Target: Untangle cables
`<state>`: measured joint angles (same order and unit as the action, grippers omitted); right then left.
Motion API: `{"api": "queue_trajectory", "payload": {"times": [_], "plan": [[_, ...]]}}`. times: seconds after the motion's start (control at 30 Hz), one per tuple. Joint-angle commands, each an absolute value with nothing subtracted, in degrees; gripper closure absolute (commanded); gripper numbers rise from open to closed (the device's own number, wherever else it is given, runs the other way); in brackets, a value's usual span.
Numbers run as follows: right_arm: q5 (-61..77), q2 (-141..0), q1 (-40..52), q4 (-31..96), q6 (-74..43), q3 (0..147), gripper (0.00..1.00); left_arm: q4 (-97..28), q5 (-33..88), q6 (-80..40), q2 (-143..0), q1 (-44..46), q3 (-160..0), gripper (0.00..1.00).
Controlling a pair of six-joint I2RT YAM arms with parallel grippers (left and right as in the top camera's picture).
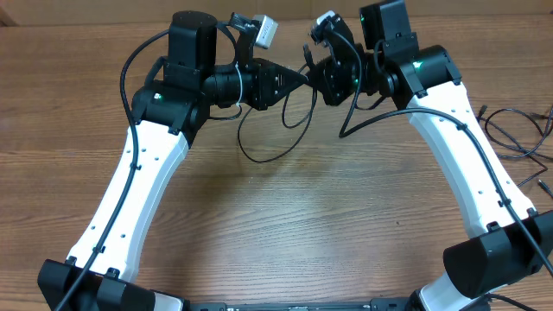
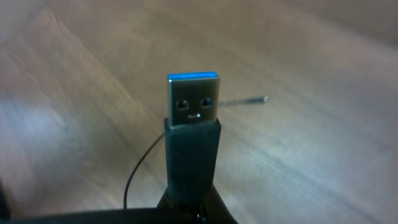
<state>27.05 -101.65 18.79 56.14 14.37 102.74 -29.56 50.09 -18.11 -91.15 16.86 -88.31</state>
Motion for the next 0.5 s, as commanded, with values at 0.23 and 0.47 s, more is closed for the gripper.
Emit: {"api": "queue_trajectory", "payload": {"times": [0.23, 0.47], "plan": [[27.16, -101.56, 17.52, 70.76, 15.99, 102.83, 0.96, -32.69, 16.88, -18.28, -91.33, 16.84, -88.27, 0.96], [33.71, -100.25, 17.50, 77.32, 26.44, 102.85, 0.96, -34.06, 8.36, -18.44, -91.37, 16.86, -88.27, 0.96]]}}
